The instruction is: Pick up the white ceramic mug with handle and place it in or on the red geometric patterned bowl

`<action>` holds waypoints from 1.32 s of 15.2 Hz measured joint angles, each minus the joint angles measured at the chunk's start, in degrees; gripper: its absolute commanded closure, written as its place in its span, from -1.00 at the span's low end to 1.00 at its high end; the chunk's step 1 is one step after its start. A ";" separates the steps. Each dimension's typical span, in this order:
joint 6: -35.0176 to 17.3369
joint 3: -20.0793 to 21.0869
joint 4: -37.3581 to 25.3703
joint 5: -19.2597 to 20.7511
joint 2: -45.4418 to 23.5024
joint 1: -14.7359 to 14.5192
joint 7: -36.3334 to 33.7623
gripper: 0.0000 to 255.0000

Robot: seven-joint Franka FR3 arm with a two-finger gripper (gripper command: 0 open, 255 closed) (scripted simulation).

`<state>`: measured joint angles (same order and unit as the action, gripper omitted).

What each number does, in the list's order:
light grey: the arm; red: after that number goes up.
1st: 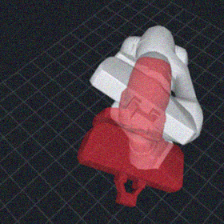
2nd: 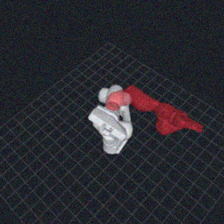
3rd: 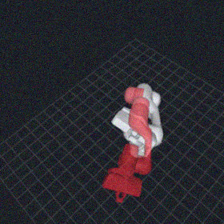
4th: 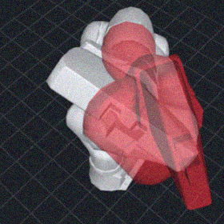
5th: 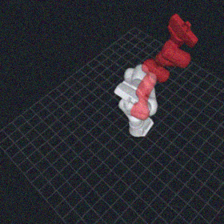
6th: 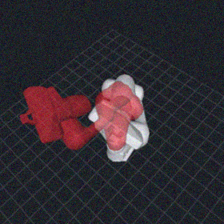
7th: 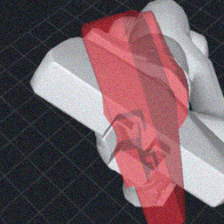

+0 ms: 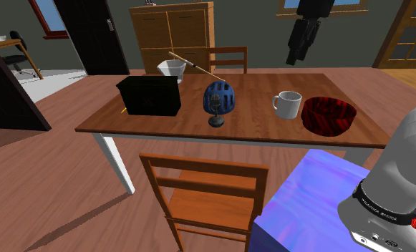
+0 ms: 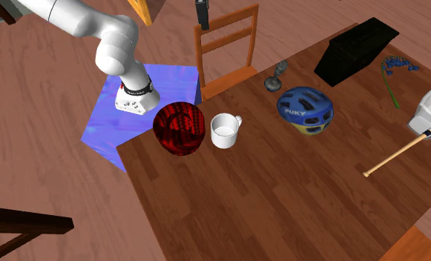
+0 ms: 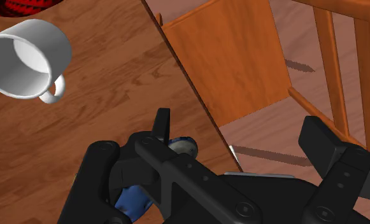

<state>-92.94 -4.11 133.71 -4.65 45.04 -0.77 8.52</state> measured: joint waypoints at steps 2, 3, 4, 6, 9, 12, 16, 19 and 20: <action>-0.49 -0.31 0.45 0.28 -0.10 0.16 0.38 -1.00; -1.53 -1.06 1.02 0.87 -0.70 0.47 1.26 -1.00; -2.44 -1.77 1.63 1.47 -1.11 0.79 2.10 -1.00; -4.68 -3.39 2.81 2.76 -2.37 1.50 3.96 -1.00; -8.41 -5.91 4.82 4.69 -4.32 2.63 6.81 -1.00; -12.73 -8.75 6.21 6.54 -7.43 3.72 9.84 -1.00; -18.22 -12.44 6.21 8.31 -12.99 4.80 13.73 -1.00; -22.33 -15.22 5.81 9.13 -17.48 5.41 16.66 -1.00; -23.71 -15.95 5.79 9.27 -18.88 5.53 17.43 -1.00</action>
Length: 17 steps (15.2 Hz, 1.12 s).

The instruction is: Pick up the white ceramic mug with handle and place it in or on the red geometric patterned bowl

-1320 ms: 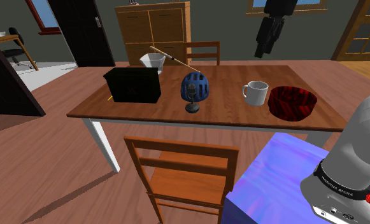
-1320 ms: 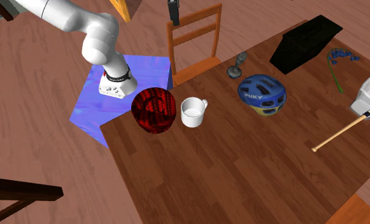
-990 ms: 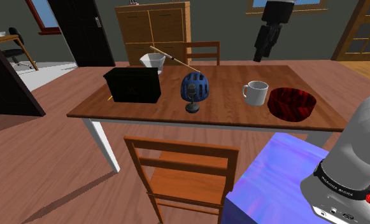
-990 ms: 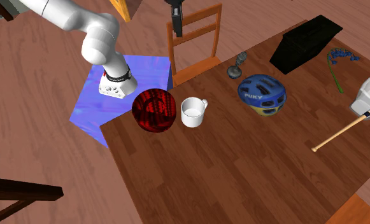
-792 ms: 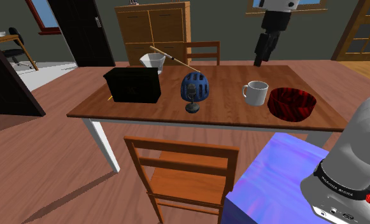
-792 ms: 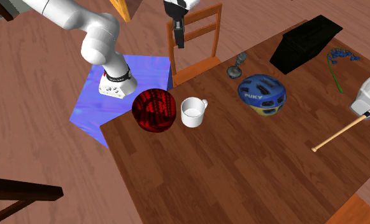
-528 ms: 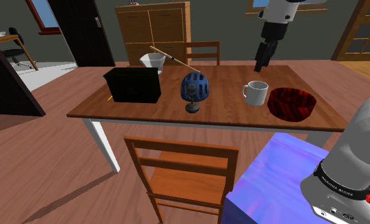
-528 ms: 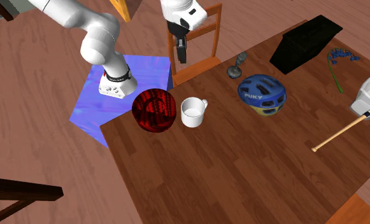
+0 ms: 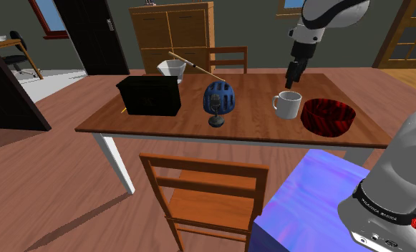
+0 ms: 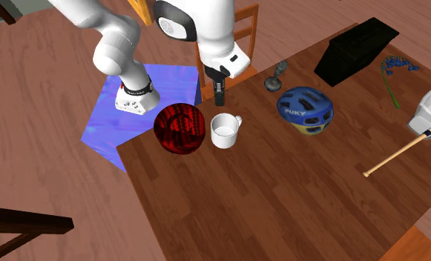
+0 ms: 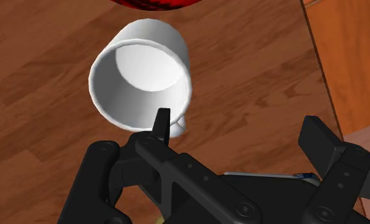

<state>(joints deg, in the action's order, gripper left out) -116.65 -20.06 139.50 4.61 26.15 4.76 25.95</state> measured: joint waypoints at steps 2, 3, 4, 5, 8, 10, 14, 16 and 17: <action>-1.93 -1.85 -0.81 0.30 -2.71 0.46 2.12 -1.00; -3.42 -2.77 -1.41 0.07 -4.83 0.42 3.14 -1.00; -4.44 -3.83 -2.16 -0.06 -6.62 0.59 4.46 -1.00; -5.80 -4.79 -2.52 -0.27 -8.37 0.72 5.67 -1.00; -9.22 -7.47 -4.13 -1.43 -13.54 1.10 9.42 -1.00; -11.18 -9.11 -6.36 -3.20 -18.01 1.14 12.25 -1.00; -14.39 -9.92 -6.61 -5.21 -21.82 1.07 14.36 -1.00; -15.93 -10.02 -6.05 -5.97 -22.95 1.00 14.95 -1.00; -16.68 -10.05 -5.75 -6.35 -23.48 0.97 15.21 -1.00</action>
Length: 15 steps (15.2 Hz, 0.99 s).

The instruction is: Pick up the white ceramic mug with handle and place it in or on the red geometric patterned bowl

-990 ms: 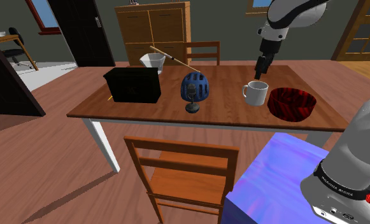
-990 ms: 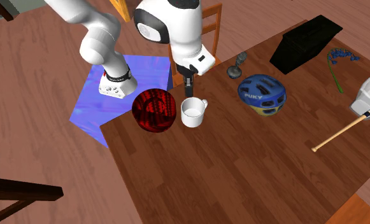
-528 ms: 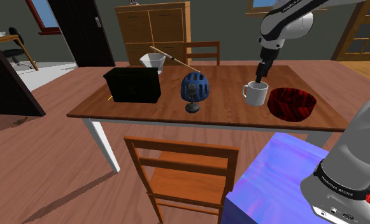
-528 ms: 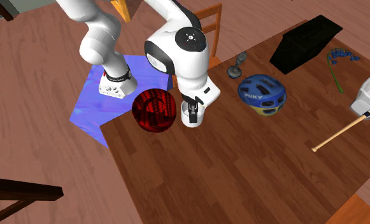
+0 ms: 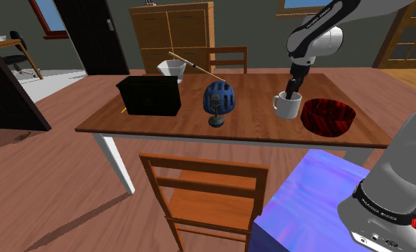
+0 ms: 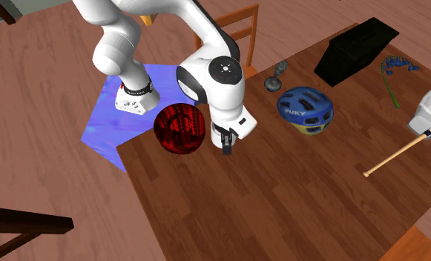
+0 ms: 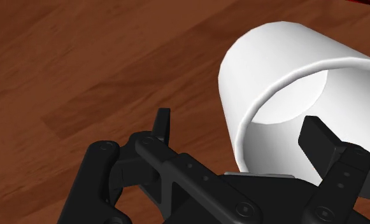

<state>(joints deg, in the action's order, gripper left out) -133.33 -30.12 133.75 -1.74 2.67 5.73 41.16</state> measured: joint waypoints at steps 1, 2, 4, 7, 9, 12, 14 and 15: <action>-0.64 -0.02 0.21 -0.37 -0.50 -0.03 0.26 -1.00; -0.95 -0.04 0.33 -0.52 -0.72 -0.04 0.39 -1.00; -1.20 -0.04 0.43 -0.65 -0.89 -0.04 0.48 -1.00; -1.26 -0.04 0.44 -0.68 -0.93 -0.04 0.50 -1.00; -1.26 -0.04 0.44 -0.68 -0.93 -0.04 0.50 1.00; -1.26 -0.05 0.44 -0.68 -0.92 -0.04 0.50 1.00; -1.26 -0.05 0.44 -0.68 -0.93 -0.04 0.51 1.00; -1.25 -0.05 0.44 -0.68 -0.93 -0.04 0.51 1.00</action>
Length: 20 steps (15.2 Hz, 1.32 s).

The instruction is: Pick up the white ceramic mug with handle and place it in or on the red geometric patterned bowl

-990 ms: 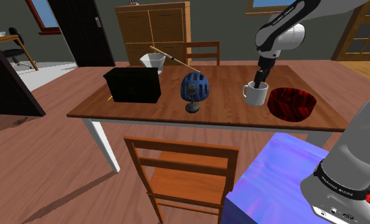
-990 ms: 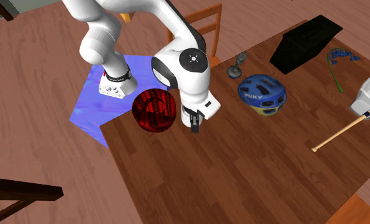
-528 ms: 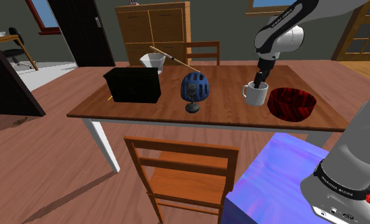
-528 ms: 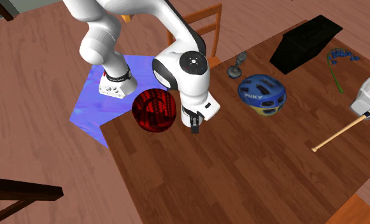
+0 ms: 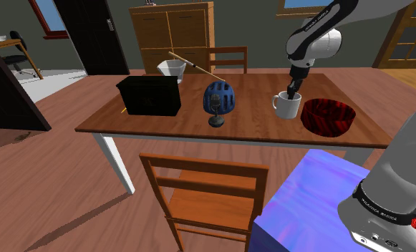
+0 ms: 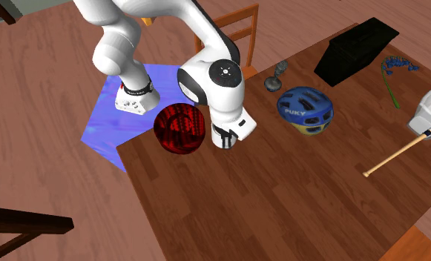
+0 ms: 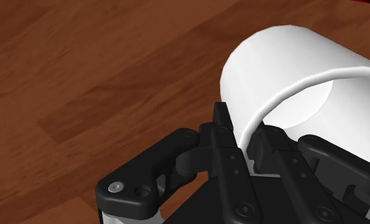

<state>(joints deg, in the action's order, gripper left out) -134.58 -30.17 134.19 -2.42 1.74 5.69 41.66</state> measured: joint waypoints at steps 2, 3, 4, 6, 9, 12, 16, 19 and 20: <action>0.00 0.00 0.00 0.00 0.00 0.00 0.00 1.00; 0.00 -0.01 0.01 0.00 0.01 0.00 0.00 1.00; 0.33 0.00 -0.08 0.22 0.29 0.02 -0.14 1.00; 1.58 0.04 -0.66 0.80 1.08 0.05 -0.58 1.00; 3.92 0.22 -1.62 1.91 2.71 0.09 -1.50 1.00; 6.34 0.50 -2.65 2.93 4.30 0.11 -2.45 1.00; 9.23 0.73 -4.28 3.74 5.72 0.19 -3.09 1.00; 11.77 0.95 -5.88 4.31 6.81 0.24 -3.57 1.00; 12.52 1.04 -6.33 4.47 7.14 0.24 -3.73 1.00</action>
<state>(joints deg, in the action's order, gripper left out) -122.06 -29.13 127.86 2.05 8.89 5.93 37.93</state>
